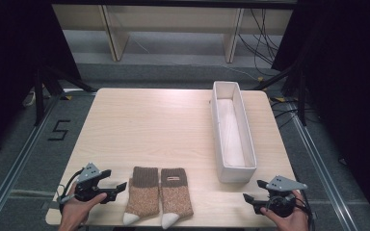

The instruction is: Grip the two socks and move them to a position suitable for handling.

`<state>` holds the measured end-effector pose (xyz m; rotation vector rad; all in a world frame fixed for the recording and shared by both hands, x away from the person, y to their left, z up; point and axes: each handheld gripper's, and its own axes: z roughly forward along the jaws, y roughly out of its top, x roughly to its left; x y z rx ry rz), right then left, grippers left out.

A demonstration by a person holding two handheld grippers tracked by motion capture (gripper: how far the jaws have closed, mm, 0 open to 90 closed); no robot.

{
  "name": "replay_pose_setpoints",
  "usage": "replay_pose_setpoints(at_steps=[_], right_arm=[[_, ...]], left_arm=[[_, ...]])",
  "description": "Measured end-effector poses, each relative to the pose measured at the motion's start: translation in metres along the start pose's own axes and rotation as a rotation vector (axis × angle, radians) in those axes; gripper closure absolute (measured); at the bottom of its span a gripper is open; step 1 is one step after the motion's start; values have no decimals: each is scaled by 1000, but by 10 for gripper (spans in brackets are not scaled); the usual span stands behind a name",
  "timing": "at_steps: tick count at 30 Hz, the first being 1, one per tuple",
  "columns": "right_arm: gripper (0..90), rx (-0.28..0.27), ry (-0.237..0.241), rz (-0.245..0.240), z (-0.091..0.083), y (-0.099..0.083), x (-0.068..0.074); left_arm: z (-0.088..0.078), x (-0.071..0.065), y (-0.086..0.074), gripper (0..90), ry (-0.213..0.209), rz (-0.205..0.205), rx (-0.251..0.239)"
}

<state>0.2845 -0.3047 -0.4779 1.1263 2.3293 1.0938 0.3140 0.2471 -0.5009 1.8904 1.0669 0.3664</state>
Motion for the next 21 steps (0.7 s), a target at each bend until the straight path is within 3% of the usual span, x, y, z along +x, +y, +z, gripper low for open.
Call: replay_pose_setpoints(at_steps=[1, 2, 3, 5, 6, 12, 13, 14, 16, 21], right_arm=[[281, 0, 0, 0, 0, 0, 0], [305, 11, 24, 29, 1, 1, 6], [323, 13, 24, -14, 2, 2, 5], [332, 29, 30, 2, 2, 3, 8], [332, 19, 28, -25, 3, 4, 9], [364, 18, 70, -53, 5, 10, 21], [367, 29, 68, -34, 4, 10, 24], [372, 13, 72, -70, 6, 12, 25], [392, 12, 84, -80, 7, 15, 31], [449, -14, 143, -139, 13, 26, 48]], left_arm=[[0, 0, 0, 176, 6, 0, 3], [0, 0, 0, 176, -2, 0, -1], [0, 0, 0, 176, -2, 0, -1], [1, 0, 0, 176, -9, 8, 7], [1, -1, 0, 176, -11, 9, 5], [1, -2, 0, 184, -26, -3, -3], [0, -3, 1, 193, -30, 0, -8], [0, -3, 1, 205, -40, -4, -18], [-1, -7, 2, 236, -63, -3, -36], [-2, -20, 3, 295, -105, 38, -29]])
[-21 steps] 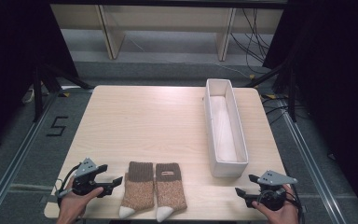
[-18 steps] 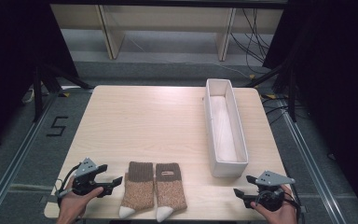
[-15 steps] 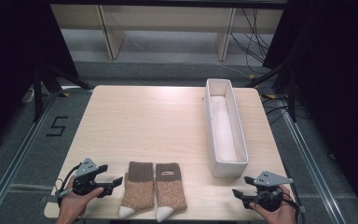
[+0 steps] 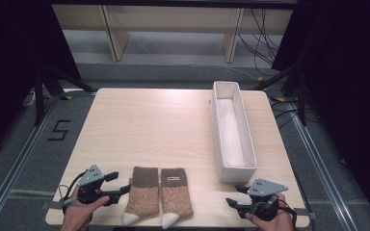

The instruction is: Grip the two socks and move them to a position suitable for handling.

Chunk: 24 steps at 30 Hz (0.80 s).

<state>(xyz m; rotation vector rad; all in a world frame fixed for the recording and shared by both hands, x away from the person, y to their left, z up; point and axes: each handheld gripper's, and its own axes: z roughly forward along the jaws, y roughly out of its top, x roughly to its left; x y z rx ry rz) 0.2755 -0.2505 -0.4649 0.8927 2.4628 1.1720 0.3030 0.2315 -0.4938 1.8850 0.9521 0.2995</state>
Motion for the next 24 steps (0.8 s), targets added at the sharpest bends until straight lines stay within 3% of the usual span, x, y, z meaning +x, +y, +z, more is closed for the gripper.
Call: replay_pose_setpoints(at_steps=[1, 5, 8, 9, 11, 15, 17, 19, 23, 24], right_arm=[[464, 9, 29, -32, 7, 7, 8], [484, 20, 62, -57, 19, 17, 21], [514, 26, 102, -93, 32, 27, 32], [525, 35, 133, -112, 42, 35, 40], [532, 39, 144, -119, 47, 39, 44], [595, 57, 196, -183, 69, 53, 57], [645, 76, 209, -205, 82, 58, 62], [676, 97, 214, -206, 89, 61, 64], [713, 108, 219, -212, 96, 61, 66], [735, 118, 228, -207, 98, 61, 66]], left_arm=[[0, -2, 0, 359, -21, 3, -5], [3, -19, 0, 457, -97, 27, 3], [8, -32, -3, 537, -126, 68, 57], [11, -38, -5, 615, -146, 95, 78], [12, -40, -5, 655, -162, 118, 84], [14, -41, -7, 773, -164, 157, 118], [14, -43, -8, 821, -171, 149, 120], [14, -44, -8, 840, -146, 172, 124], [16, -45, -9, 857, -145, 181, 132], [15, -44, -9, 849, -135, 204, 159]])
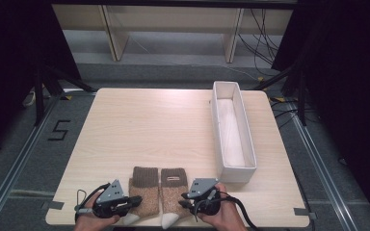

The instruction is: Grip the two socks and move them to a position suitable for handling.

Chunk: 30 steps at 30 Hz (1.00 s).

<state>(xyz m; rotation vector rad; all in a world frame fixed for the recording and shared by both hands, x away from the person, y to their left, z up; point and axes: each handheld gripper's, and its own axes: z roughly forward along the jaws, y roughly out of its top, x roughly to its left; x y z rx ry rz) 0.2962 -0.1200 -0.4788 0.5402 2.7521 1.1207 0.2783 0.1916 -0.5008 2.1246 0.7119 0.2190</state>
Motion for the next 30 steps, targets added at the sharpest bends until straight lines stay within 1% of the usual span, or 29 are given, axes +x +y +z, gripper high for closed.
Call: replay_pose_setpoints(at_steps=[1, 2, 3, 4, 5, 6, 7, 8, 9, 10, 11, 12, 13, 14, 15, 16, 17, 18, 19, 20, 21, 23, 24, 25, 26, 27, 28, 29, 30], right_arm=[[735, 0, 0, 0, 0, 0, 0], [744, 1, 7, 3, 2, 0, 0], [771, 21, 13, -7, 6, 0, 2], [771, 21, 13, -7, 6, 0, 2], [782, 34, 16, -15, 9, 0, 2], [797, 52, 14, -8, 12, 0, 2], [821, 63, 13, 12, 19, 0, 1], [821, 63, 13, 12, 19, 0, 1], [829, 68, 15, 25, 20, 1, 1], [835, 72, 11, 19, 22, 4, -1], [847, 78, -7, 18, 25, 8, -4], [847, 78, -7, 18, 25, 8, -4], [852, 81, -8, 21, 27, 10, -6], [857, 82, -10, 46, 30, 12, -7], [861, 74, -10, 43, 32, 13, -9], [864, 79, -18, 32, 33, 16, -11], [866, 87, -18, 30, 35, 19, -13], [868, 85, -29, 36, 38, 22, -15], [868, 83, -41, 19, 44, 28, -23], [868, 83, -41, 19, 44, 28, -23], [868, 81, -42, 40, 46, 30, -26], [868, 74, -47, 50, 52, 35, -35], [867, 67, -65, 51, 56, 40, -43], [867, 67, -65, 51, 56, 40, -43], [868, 75, -70, 49, 58, 42, -48], [868, 71, -74, 59, 60, 44, -51], [867, 69, -77, 57, 63, 47, -55], [867, 62, -85, 48, 65, 48, -59], [867, 59, -82, 71, 67, 50, -60]], left_arm=[[2, -1, -1, 849, -8, -6, -4], [3, 0, -1, 846, -3, 3, 14], [4, 0, -1, 853, -2, -1, 17], [4, 1, -1, 853, 6, 12, 36], [6, 1, -2, 861, 4, -1, 23], [6, 1, -1, 871, 8, 4, 34], [7, 1, -1, 891, 16, 6, 35], [6, 3, -1, 891, 21, 23, 53], [7, 4, 0, 893, 20, 26, 57], [8, 5, 0, 895, 18, 24, 62], [9, 6, 1, 896, 22, 2, 44], [10, 8, 1, 896, 32, 7, 49], [10, 10, 2, 897, 41, 0, 49], [10, 13, 4, 897, 47, 14, 57], [11, 16, 5, 897, 54, 21, 59], [12, 18, 5, 897, 69, 0, 51], [13, 23, 7, 898, 78, 4, 58], [14, 26, 8, 898, 93, 3, 58], [16, 32, 11, 898, 105, 5, 58], [17, 36, 12, 898, 109, 3, 58], [19, 41, 14, 897, 122, -1, 59], [22, 48, 18, 897, 125, -9, 60], [24, 52, 20, 897, 136, -16, 52], [25, 56, 21, 897, 146, -18, 54], [25, 61, 22, 897, 156, -18, 56], [26, 65, 22, 897, 166, -29, 54], [25, 70, 23, 897, 169, -24, 62], [26, 73, 24, 897, 181, -42, 49], [25, 78, 25, 896, 196, -31, 67]])
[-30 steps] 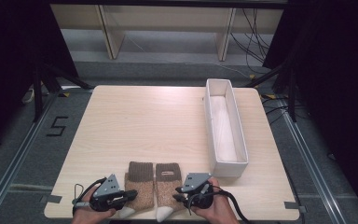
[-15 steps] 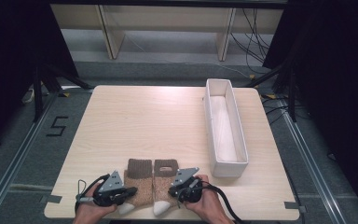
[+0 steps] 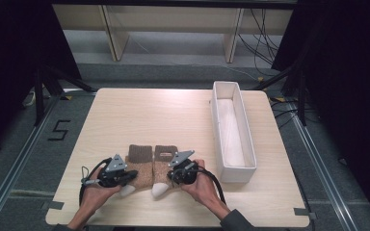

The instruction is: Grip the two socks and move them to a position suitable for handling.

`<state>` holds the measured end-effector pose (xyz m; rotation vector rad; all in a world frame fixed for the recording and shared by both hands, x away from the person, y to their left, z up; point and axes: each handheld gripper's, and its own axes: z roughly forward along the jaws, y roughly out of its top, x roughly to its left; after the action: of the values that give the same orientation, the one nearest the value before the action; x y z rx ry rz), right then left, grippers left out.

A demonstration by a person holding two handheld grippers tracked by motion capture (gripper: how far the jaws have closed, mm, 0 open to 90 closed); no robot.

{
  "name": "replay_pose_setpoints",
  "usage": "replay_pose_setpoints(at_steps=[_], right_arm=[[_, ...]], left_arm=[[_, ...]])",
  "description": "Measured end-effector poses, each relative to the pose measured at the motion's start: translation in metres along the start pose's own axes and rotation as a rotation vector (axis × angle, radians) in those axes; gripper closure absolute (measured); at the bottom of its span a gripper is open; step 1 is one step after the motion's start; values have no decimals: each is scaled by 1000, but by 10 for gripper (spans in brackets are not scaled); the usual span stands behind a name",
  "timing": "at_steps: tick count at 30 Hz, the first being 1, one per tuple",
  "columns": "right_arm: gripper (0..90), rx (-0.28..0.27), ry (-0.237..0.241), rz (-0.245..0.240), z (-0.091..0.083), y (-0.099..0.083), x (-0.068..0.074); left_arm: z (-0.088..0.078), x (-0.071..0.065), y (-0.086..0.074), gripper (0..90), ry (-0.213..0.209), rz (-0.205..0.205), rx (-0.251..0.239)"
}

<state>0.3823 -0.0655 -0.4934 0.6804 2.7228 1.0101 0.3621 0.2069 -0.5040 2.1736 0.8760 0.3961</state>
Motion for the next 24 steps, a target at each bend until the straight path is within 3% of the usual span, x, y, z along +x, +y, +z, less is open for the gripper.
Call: replay_pose_setpoints(at_steps=[1, 2, 4, 7, 8, 9, 10, 11, 13, 14, 16, 17, 18, 19, 20, 22, 23, 24], right_arm=[[867, -1, -8, -20, 2, 1, -3], [866, 1, -11, 0, 3, 4, -4], [864, -9, -15, -13, 6, 6, -6], [852, -6, -9, 7, 5, 6, -7], [844, -8, -10, 7, 3, 6, -8], [840, -17, 0, 23, 1, 6, -8], [839, -36, -16, 7, 0, 5, -9], [838, -21, -2, 19, -4, 6, -8], [835, -28, -24, 24, -7, 4, -6], [833, -36, -12, 0, -10, 4, -7], [830, -54, -5, 12, -16, 2, -4], [828, -45, 9, 31, -20, 0, -1], [824, -58, 4, 5, -22, -2, 0], [820, -47, 15, 25, -25, -3, 3], [818, -59, 11, 8, -30, -6, 5], [813, -70, 3, -20, -35, -12, 7], [809, -62, 20, 7, -38, -13, 10], [805, -63, 26, -1, -41, -17, 11]], left_arm=[[0, 3, 0, 897, 13, -3, -4], [0, 7, 0, 896, 18, -16, -4], [-1, 11, 0, 896, 11, -23, -2], [-2, 10, 2, 879, 12, -41, -22], [-4, 12, 4, 861, 19, -29, -21], [-3, 14, 6, 832, 29, -38, -33], [-4, 17, 9, 792, 41, -47, -36], [-2, 20, 12, 762, 46, -78, -56], [-1, 27, 18, 685, 50, -109, -68], [1, 32, 24, 633, 62, -128, -71], [5, 39, 33, 562, 67, -153, -70], [7, 44, 37, 532, 66, -158, -47], [10, 47, 39, 492, 64, -170, -37], [14, 51, 42, 454, 67, -194, -13], [18, 55, 44, 432, 63, -210, 8], [24, 61, 45, 392, 60, -242, 10], [28, 66, 45, 379, 66, -273, 2], [31, 69, 45, 369, 63, -299, 0]])
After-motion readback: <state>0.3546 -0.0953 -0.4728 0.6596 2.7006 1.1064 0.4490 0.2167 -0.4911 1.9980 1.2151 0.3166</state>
